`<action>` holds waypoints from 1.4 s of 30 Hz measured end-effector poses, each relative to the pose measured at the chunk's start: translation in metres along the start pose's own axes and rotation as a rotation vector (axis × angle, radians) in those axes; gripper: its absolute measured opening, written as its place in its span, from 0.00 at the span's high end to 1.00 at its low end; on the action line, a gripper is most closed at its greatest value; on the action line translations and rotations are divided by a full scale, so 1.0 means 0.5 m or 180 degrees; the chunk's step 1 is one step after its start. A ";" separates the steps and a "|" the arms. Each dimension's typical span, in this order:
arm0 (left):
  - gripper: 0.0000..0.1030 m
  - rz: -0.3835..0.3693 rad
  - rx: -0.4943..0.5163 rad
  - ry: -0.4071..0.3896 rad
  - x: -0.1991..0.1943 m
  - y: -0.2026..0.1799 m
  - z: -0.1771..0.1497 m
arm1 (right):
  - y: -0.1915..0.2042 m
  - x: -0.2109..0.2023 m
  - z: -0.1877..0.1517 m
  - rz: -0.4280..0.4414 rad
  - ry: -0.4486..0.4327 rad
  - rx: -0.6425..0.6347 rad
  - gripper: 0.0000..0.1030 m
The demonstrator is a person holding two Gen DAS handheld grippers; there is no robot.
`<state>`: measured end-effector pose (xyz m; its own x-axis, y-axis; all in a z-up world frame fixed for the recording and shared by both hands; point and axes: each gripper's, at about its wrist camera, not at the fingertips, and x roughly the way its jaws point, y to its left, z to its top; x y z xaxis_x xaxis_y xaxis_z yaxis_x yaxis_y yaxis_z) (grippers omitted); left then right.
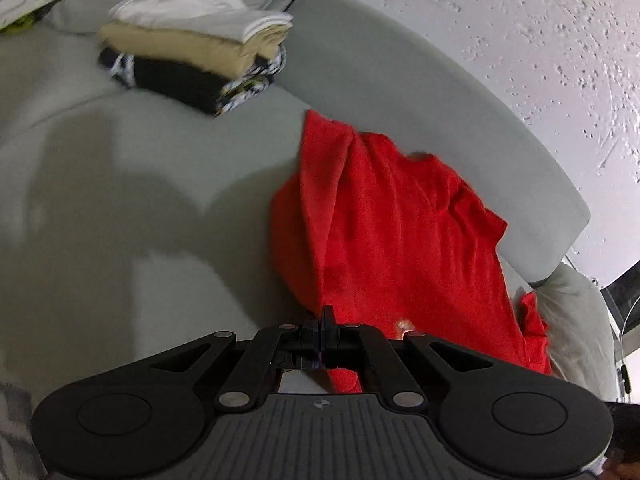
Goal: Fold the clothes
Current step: 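Lower the shirt flat onto the sofa and open both tools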
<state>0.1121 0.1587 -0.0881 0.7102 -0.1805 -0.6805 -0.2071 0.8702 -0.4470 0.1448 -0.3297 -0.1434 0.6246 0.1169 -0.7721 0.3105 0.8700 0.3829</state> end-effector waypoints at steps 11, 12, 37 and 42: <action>1.00 0.0024 0.0293 -0.0312 -0.169 -0.006 -0.005 | 0.016 -0.157 -0.007 0.0026 -0.0088 -0.0250 0.99; 1.00 0.0039 0.0309 -0.0282 -0.177 -0.006 -0.010 | 0.014 -0.175 -0.015 0.0057 -0.0054 -0.0256 0.99; 0.93 0.0270 0.0624 0.0448 0.087 -0.048 -0.082 | -0.093 -0.065 -0.129 0.0848 0.0279 0.0164 0.52; 0.99 0.0267 0.0609 0.0446 0.086 -0.034 -0.079 | 0.002 -0.055 -0.177 0.0601 0.0250 -0.0859 0.45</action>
<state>0.1196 0.1181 -0.1328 0.5930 -0.1540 -0.7903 -0.1210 0.9534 -0.2765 0.0647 -0.2895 -0.1666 0.5927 0.3154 -0.7411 -0.0129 0.9237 0.3828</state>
